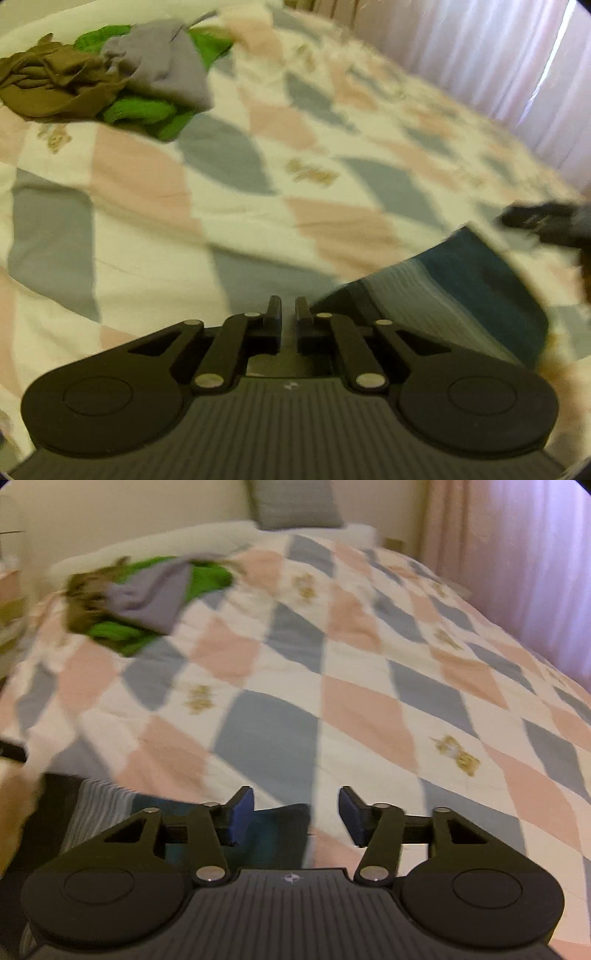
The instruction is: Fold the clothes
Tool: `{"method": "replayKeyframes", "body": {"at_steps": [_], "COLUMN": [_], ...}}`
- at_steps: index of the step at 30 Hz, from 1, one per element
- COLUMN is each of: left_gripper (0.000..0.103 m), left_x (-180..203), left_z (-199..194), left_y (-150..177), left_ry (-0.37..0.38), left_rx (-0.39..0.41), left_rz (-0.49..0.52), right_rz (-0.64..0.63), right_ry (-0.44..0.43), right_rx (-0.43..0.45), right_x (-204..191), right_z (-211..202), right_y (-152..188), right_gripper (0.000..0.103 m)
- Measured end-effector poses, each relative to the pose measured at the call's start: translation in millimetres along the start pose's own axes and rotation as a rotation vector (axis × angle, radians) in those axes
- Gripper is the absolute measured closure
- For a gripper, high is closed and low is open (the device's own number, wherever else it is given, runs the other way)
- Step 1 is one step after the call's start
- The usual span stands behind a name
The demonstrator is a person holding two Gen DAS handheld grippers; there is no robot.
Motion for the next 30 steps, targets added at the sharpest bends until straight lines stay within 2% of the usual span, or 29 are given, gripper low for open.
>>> {"method": "replayKeyframes", "body": {"at_steps": [1, 3, 5, 9, 10, 12, 15, 16, 19, 22, 26, 28, 30], "left_gripper": [0.098, 0.097, 0.097, 0.097, 0.099, 0.100, 0.100, 0.100, 0.099, 0.098, 0.096, 0.092, 0.088], "left_x": [10.4, 32.9, 40.3, 18.5, 10.9, -1.9, -5.8, -6.8, -6.8, 9.3, 54.8, 77.0, 87.5], "left_z": [-0.6, 14.9, 43.3, 101.8, 112.8, 125.8, 114.0, 102.8, 57.5, 16.9, 0.4, -5.3, 14.2], "left_y": [-0.6, 1.0, 2.3, 10.0, 16.3, 28.8, 24.2, 19.0, 1.6, -3.4, 24.6, 39.8, 65.2], "left_ry": [0.029, 0.047, 0.018, -0.116, -0.151, -0.160, -0.146, -0.147, -0.123, -0.076, -0.007, 0.024, 0.007], "left_rx": [0.005, 0.007, 0.004, -0.028, -0.048, -0.072, -0.065, -0.057, -0.010, 0.008, -0.032, -0.055, -0.115], "left_rz": [0.014, 0.103, 0.152, 0.162, 0.167, 0.141, 0.098, 0.078, -0.005, -0.048, -0.043, -0.038, -0.027], "right_rz": [-0.018, -0.077, -0.107, -0.140, -0.132, -0.113, -0.027, 0.046, 0.287, 0.351, 0.164, 0.106, 0.081], "right_ry": [-0.033, -0.049, -0.045, 0.024, 0.019, 0.008, -0.030, -0.048, -0.084, -0.079, -0.008, -0.002, -0.010], "right_rx": [-0.011, -0.038, -0.058, -0.091, -0.102, -0.123, -0.145, -0.132, -0.016, 0.058, 0.025, -0.010, -0.046], "right_x": [-7.7, -21.7, -27.4, -17.3, -13.8, -7.1, 1.8, 7.8, 32.8, 45.5, 23.9, 4.9, -13.5], "right_z": [1.0, 14.5, 34.9, 80.5, 89.3, 105.3, 108.0, 100.8, 57.7, 4.0, -50.2, -65.5, -64.2], "right_y": [3.8, 10.8, 15.6, 26.2, 30.2, 37.5, 33.6, 26.2, -0.6, -6.2, 33.4, 66.8, 93.6], "right_gripper": [0.056, 0.062, 0.063, 0.065, 0.066, 0.066, 0.066, 0.067, 0.064, 0.064, 0.064, 0.064, 0.065]}}
Point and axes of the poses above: each gripper's, at about its wrist camera, not at the fingertips, and z roughly the way its jaws point, x to its right, y to its underside, the point moved 9 cm from there along z, roughly the way its jaws point, and after that the axes turned 8 degrees about z, right-handed, at the moved point
